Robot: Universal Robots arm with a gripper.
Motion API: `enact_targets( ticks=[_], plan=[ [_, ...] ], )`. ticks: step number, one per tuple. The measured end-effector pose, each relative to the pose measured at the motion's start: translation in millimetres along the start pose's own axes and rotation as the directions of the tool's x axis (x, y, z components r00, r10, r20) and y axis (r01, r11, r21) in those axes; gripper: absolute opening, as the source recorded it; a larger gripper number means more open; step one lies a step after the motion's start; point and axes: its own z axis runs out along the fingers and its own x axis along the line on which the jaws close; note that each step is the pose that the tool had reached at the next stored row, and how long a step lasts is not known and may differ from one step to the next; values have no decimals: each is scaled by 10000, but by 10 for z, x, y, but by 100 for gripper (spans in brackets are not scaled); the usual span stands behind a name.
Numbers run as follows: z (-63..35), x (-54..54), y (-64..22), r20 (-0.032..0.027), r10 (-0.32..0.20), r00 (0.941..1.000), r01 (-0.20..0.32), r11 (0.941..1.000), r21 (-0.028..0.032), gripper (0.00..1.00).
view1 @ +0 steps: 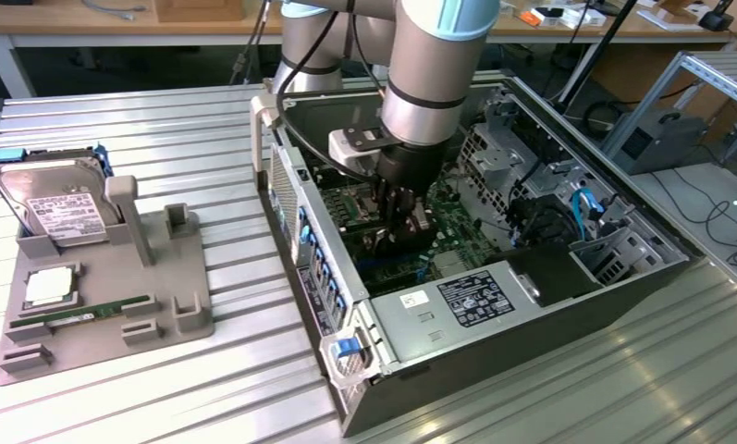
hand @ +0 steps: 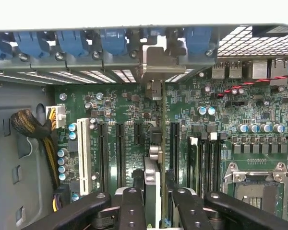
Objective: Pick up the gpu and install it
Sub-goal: 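Insert the gpu into the slot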
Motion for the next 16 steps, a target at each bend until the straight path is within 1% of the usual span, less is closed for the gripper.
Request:
enact_targets(
  ticks=[2, 5, 6, 7, 16],
  plan=[
    [1, -15, 10, 3, 22, 10000, -22, 10000, 4, 27],
    [-2, -14, 68, 2, 21, 10000, -21, 10000, 2, 27],
    [0, -14, 94, 13, 23, 10000, -23, 10000, 4, 27],
    [-4, -13, 106, 8, 22, 10000, -22, 10000, 2, 27],
    [-4, -11, 160, 9, 21, 10000, -21, 10000, 0, 27]
  ],
)
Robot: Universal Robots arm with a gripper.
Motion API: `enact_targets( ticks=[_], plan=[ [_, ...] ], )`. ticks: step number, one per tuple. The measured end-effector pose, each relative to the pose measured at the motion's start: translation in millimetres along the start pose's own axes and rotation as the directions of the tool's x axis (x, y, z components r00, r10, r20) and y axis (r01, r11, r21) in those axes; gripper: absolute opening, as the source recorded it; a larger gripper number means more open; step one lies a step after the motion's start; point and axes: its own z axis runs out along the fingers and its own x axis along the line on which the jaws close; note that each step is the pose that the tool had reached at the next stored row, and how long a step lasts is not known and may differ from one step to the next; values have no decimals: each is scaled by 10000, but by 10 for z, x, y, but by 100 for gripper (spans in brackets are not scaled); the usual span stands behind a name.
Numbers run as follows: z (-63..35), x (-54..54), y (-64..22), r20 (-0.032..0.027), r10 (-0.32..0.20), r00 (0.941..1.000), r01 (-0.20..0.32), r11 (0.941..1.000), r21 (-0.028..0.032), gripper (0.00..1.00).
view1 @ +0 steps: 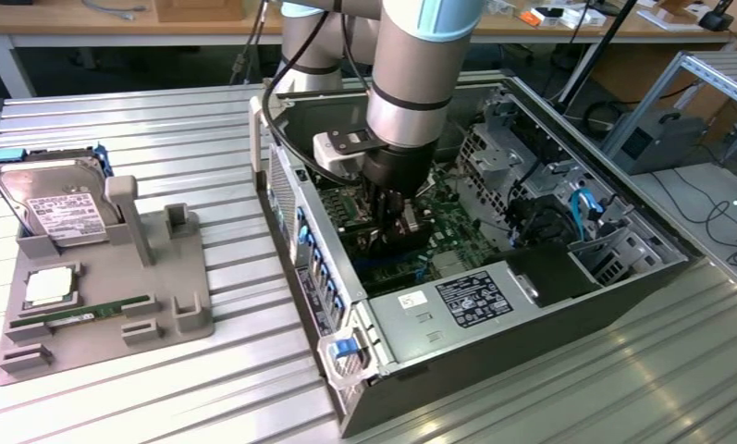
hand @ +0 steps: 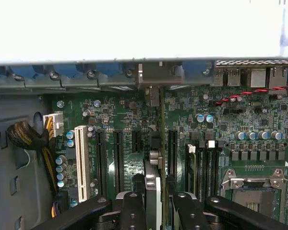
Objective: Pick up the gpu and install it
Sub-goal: 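Insert the gpu into the slot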
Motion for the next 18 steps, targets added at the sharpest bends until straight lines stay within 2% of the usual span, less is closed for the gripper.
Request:
enact_targets(
  ticks=[6, 18],
  plan=[
    [12, 0, -27, 2, 1, 10000, -1, 10000, 1, 27],
    [17, -1, -27, 0, 67, 10000, -67, 10000, -1, 27]
  ],
)
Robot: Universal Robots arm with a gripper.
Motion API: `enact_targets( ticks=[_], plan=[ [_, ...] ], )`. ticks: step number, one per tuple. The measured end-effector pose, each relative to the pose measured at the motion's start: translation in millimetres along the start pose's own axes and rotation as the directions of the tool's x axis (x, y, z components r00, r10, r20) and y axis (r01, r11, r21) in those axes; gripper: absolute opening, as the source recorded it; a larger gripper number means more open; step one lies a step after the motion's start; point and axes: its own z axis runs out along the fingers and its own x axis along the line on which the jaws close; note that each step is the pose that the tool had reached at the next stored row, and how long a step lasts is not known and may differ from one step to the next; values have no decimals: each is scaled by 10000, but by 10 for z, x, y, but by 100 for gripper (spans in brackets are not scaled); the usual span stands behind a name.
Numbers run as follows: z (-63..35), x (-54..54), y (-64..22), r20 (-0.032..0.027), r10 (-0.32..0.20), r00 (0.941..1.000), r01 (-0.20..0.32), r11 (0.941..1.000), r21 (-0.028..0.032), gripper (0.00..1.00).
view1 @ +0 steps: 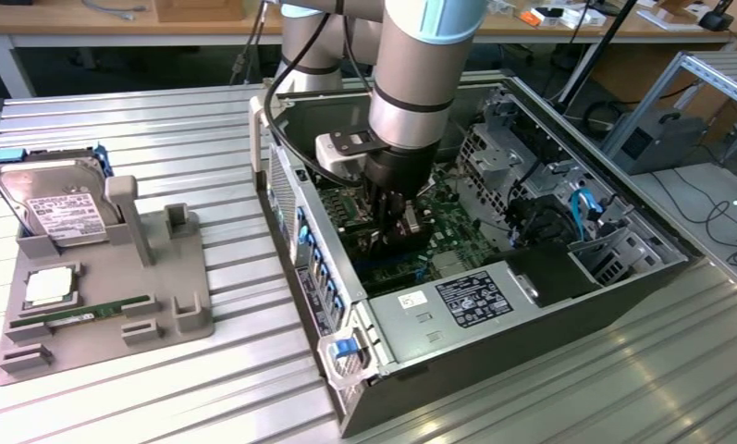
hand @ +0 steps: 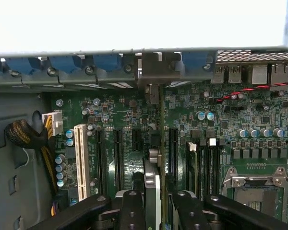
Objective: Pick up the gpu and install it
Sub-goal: 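Insert the gpu into the slot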
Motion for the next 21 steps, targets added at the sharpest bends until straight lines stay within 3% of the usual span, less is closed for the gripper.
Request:
enact_targets(
  ticks=[21],
  plan=[
    [75, 2, 3, -1, -1, 10000, 1, 10000, -1, 27]
  ],
)
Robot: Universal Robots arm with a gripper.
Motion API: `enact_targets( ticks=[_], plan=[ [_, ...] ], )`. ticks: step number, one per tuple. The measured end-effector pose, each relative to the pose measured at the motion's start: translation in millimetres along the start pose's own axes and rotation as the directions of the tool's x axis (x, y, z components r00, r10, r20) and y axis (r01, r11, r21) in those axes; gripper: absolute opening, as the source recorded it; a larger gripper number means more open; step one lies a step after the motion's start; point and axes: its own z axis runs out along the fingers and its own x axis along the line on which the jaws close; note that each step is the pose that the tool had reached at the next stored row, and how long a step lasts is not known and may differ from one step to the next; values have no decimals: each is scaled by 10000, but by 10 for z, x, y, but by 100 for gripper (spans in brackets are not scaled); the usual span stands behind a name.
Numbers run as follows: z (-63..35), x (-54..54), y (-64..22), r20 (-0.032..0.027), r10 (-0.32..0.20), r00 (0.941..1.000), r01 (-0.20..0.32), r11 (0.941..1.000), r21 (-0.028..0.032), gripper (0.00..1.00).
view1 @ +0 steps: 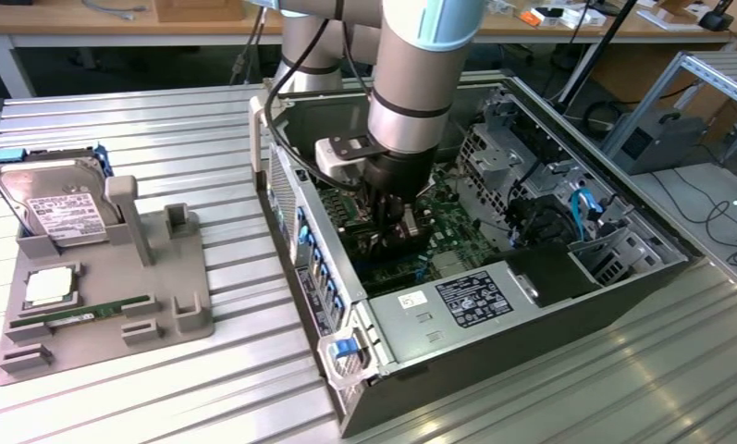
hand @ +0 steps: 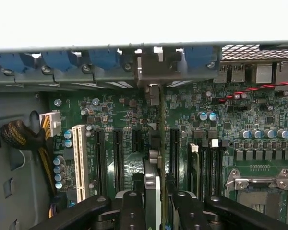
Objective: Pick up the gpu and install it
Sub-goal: 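Insert the gpu into the slot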
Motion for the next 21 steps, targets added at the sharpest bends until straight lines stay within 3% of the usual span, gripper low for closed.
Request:
enact_targets(
  ticks=[1, 3, 5, 10, 15, 17, 18, 19, 21],
  plan=[
    [1, 0, 0, 2, 1, 10000, -1, 10000, 0, 28],
    [8, -3, 0, 22, 2, 10000, -2, 10000, 6, 38],
    [1, 0, 0, 2, 1, 10000, -1, 10000, 1, 51],
    [-19, 0, -1, -1, 0, 10000, 0, 10000, 0, 51],
    [-313, -35, -12, -10, 0, 10000, 0, 10000, 4, 51],
    [-444, -90, -17, -60, -3, 10000, 3, 10000, 6, 50],
    [-499, -106, -17, -97, -3, 10000, 3, 10000, 8, 44],
    [-544, -111, -14, -124, -5, 9999, 5, 10000, 11, 44],
    [-597, -108, 18, -147, -28, 9999, 28, 10000, 26, 25]
  ],
)
